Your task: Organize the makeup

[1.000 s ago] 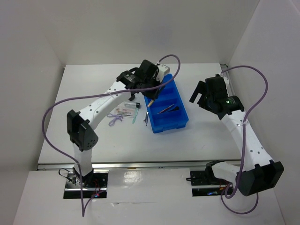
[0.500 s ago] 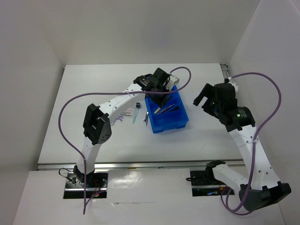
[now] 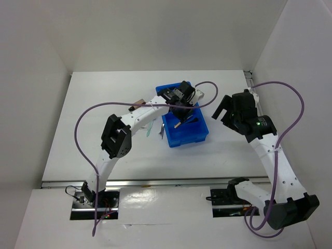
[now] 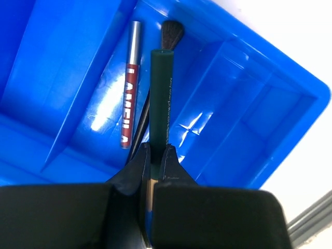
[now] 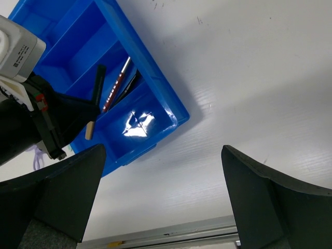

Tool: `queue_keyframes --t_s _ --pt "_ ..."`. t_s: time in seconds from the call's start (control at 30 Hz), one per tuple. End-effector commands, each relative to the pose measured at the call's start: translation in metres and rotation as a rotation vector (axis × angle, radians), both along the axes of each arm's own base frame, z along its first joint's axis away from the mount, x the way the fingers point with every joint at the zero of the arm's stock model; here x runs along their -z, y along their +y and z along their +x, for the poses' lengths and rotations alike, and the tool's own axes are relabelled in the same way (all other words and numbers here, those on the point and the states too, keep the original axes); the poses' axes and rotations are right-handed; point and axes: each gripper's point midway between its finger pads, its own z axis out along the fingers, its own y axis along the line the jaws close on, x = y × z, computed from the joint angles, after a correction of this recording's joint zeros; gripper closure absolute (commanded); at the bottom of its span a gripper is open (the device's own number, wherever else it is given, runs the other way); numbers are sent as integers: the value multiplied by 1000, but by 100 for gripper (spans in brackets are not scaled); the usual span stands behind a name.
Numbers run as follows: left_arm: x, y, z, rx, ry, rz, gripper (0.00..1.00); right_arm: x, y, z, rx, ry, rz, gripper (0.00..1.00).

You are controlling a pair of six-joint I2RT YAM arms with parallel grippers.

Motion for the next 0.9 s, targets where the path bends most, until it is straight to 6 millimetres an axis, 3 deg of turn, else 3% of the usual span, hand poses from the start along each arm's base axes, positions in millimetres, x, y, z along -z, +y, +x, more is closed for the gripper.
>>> queue_keyframes --t_s 0.0,0.03,0.33,0.5,0.53,0.63,0.67,0.73,0.87 --pt "-9 -6 17 -1 -74 -4 100 -1 -4 -3 27 -1 2 0" --pt "-19 -8 22 -9 -100 -15 100 -1 -4 -3 27 -1 2 0" --pt "-15 -3 39 -63 -165 19 100 -5 -8 -4 41 -3 -11 0" --pt "7 6 44 -83 -167 91 98 -4 -8 -6 47 5 -7 0" --pt "7 6 44 -92 -163 86 85 -4 -8 -6 47 5 -7 0" --pt "10 9 46 -113 -168 96 63 -4 -8 -6 47 5 -7 0" --pt "8 10 44 -113 -168 96 48 -4 -8 -6 47 5 -7 0" --pt "7 10 47 -120 -181 96 35 -4 -8 -6 47 5 -7 0" --pt "1 10 47 -121 -188 88 22 -4 -8 -6 53 5 0 0"
